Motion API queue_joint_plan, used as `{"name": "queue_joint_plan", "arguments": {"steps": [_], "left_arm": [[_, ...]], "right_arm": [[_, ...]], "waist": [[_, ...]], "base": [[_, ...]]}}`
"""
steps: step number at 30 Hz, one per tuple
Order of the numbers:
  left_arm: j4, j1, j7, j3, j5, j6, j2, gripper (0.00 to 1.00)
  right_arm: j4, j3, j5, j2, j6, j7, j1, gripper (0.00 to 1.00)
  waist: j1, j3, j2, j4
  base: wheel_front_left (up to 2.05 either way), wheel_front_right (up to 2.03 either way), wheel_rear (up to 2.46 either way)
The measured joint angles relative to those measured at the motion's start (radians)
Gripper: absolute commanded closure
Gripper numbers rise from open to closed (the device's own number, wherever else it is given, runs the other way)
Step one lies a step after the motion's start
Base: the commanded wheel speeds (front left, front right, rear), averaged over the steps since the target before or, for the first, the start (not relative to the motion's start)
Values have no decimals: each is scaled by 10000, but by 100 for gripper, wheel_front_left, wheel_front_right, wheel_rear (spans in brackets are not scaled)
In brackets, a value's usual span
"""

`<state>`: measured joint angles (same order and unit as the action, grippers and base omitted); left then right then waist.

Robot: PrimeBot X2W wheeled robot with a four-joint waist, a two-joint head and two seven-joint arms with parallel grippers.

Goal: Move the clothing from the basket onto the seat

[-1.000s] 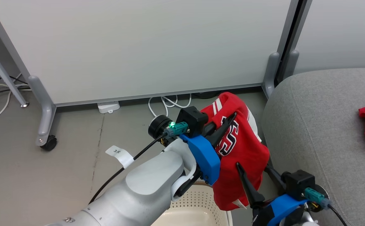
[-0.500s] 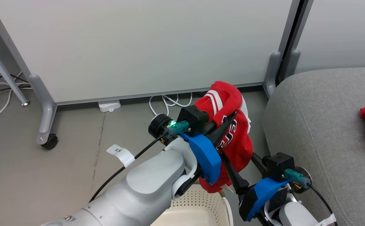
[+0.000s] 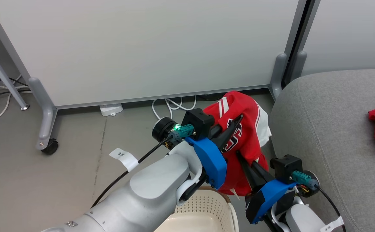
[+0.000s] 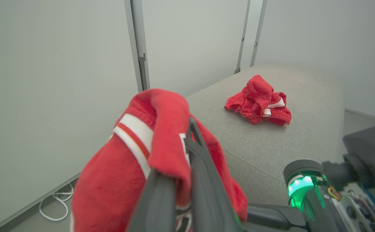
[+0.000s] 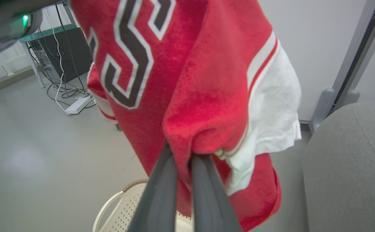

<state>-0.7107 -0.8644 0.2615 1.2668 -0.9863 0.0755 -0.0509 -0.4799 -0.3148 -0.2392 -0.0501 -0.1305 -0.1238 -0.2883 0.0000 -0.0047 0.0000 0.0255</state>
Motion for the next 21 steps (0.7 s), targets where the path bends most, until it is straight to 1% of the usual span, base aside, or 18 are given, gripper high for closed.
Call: {"name": "queue_joint_plan", "arguments": {"steps": [21], "left_arm": [[-59, -1, 0, 0, -65, -10, 0, 100]], "right_arm": [[-201, -65, -173, 0, 0, -159, -45, 100]], "waist": [[0, -24, 0, -112]], "base": [[0, 0, 0]]}}
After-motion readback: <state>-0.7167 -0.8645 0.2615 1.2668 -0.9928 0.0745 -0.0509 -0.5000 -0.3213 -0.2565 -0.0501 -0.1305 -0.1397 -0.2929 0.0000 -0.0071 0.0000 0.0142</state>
